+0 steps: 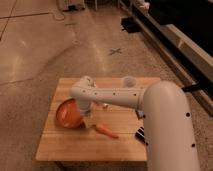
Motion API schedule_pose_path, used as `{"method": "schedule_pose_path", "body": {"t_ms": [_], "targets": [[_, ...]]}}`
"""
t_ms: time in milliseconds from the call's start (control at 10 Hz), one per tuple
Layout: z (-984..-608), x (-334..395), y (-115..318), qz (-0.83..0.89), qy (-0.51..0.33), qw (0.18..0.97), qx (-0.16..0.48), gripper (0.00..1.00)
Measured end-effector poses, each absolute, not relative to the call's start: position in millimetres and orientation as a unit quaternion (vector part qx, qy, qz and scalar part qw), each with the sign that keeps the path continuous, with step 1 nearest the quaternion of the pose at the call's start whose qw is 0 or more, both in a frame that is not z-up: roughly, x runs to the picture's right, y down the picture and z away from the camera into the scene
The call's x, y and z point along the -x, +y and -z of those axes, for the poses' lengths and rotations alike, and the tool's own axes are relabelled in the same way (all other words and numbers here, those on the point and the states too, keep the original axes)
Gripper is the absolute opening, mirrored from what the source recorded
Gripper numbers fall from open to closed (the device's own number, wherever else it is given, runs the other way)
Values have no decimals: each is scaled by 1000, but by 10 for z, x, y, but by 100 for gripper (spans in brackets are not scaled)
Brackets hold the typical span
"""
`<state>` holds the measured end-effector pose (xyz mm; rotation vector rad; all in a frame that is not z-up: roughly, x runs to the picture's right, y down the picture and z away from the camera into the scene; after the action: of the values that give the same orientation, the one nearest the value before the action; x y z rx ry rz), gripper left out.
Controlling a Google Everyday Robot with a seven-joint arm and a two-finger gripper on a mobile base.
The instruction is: Push the ceramic bowl across the table
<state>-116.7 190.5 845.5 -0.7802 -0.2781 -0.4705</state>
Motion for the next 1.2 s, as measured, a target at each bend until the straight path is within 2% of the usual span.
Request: {"method": "schedule_pose_path", "body": {"t_ms": [1200], "targets": [[-8441,826,1966,224,-142,884,385,65]]}}
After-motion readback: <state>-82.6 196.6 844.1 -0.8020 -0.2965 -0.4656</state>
